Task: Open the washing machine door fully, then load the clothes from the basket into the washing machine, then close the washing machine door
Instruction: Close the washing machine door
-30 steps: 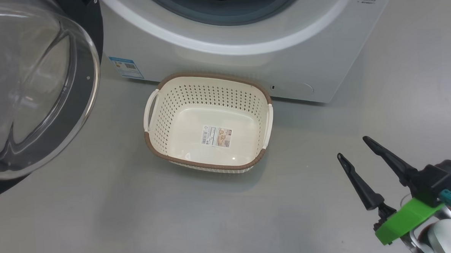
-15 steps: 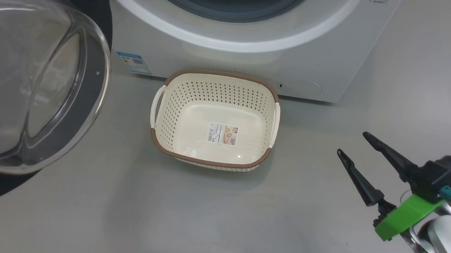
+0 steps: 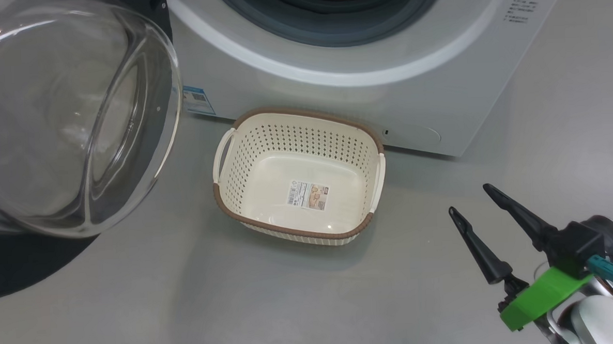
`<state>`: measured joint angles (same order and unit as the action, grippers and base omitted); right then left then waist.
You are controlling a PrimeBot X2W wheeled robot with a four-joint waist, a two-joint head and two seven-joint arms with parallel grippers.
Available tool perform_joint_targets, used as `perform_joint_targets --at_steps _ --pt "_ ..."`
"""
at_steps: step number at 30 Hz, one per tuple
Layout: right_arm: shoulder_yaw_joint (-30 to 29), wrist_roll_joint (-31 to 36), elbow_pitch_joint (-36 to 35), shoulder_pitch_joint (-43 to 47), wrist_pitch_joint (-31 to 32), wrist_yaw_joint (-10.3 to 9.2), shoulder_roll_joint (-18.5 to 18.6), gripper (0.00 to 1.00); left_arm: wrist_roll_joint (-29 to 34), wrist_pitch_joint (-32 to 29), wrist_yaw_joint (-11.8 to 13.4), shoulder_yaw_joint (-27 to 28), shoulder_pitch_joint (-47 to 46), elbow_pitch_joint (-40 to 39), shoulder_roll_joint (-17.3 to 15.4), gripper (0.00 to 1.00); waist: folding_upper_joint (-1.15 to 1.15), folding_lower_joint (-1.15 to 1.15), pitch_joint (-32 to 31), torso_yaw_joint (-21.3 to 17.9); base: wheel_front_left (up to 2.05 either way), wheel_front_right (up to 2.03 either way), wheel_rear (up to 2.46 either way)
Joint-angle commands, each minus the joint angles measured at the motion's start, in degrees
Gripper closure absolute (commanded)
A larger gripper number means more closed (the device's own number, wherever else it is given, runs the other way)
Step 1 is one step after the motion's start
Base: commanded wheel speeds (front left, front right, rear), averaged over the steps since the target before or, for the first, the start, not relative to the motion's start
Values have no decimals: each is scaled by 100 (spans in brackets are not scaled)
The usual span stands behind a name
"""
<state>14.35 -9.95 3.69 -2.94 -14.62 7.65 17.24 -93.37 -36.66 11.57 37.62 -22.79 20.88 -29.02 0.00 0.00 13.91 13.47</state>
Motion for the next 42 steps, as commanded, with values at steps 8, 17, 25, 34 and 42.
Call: perform_joint_targets --at_steps 8,17,25,34,42 --pt "77 -41 -102 -63 -38 -16 -203 0 18 -258 112 -55 157 -578 -225 100 0 0 -281 78 0 0 0" --pt "119 -51 -21 -47 -38 -16 -543 0 105 -542 340 -493 226 -1084 -100 100 0 0 -583 79 0 0 0" --pt "52 -45 -27 -4 -38 -16 -699 0 110 -597 502 -724 182 -1536 97 100 0 0 -704 -16 0 0 0" --pt "16 -36 -31 -10 -38 -16 -807 0 282 -712 706 -1327 161 -2180 345 100 0 0 -731 -200 0 0 0" --pt "-20 -39 -36 -13 -38 -16 -895 0 389 -743 959 -1680 93 -2670 489 100 0 0 -753 -358 0 0 0"
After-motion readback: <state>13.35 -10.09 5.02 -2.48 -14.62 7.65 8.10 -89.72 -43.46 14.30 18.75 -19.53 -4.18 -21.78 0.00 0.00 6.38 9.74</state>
